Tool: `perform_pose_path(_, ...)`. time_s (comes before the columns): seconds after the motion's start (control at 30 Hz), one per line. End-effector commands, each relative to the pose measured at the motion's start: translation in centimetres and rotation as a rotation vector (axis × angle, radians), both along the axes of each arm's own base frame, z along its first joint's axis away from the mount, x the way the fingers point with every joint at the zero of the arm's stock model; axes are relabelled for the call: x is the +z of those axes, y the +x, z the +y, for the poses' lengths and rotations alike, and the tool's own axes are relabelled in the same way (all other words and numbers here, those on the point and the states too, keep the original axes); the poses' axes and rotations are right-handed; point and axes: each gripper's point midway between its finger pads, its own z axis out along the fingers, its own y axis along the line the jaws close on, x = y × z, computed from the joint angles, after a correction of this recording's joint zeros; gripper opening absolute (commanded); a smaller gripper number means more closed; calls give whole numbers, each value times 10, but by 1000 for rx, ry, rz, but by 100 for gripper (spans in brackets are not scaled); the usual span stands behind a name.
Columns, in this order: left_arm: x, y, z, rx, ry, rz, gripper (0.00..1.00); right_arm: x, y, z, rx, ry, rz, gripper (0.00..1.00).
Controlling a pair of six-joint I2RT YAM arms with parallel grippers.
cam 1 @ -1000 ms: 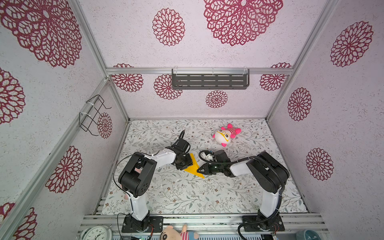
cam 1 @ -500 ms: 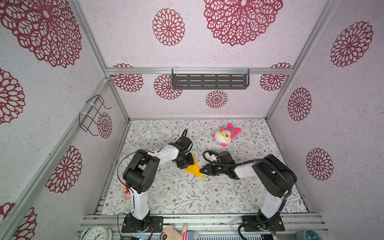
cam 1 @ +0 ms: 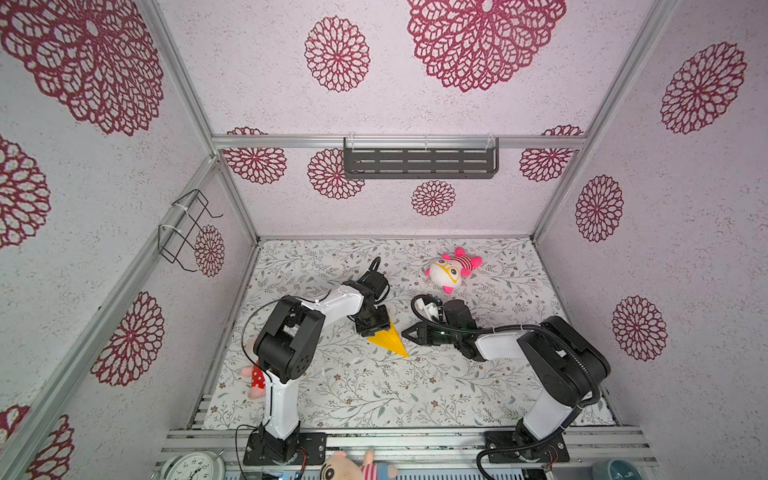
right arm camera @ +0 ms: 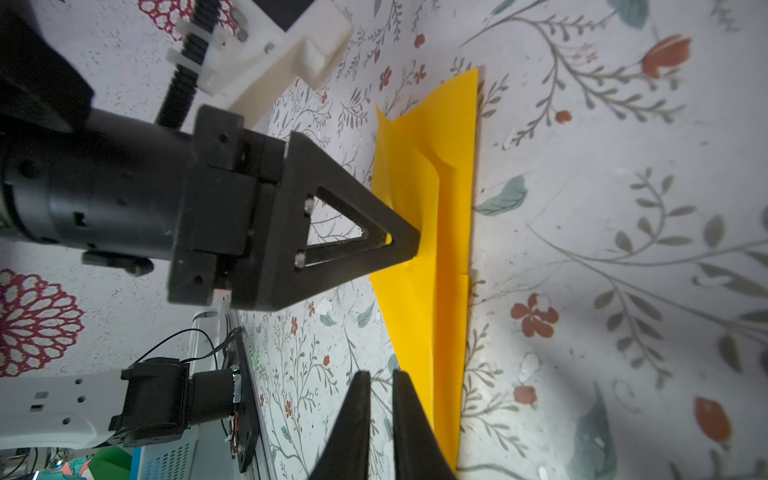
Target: Fold a paper plane with a square sheet of paper (pick it up from the middle)
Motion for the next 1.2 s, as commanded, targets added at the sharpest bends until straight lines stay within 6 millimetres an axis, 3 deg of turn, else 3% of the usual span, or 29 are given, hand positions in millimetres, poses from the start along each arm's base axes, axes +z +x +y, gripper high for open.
perform_pose_path(0.0,-112,-65,68,-34,326,238,51,7,-3,13,51,43,-10,13)
perform_pose_path(0.47,-137,-75,74,-53,366,295,52,-19,-11,23,103,18,73,10)
perform_pose_path(0.73,-146,-79,76,-62,376,312,54,-39,-16,17,101,-38,120,9)
perform_pose_path(1.17,-165,-86,80,-84,399,352,55,-46,-20,13,103,-67,136,9)
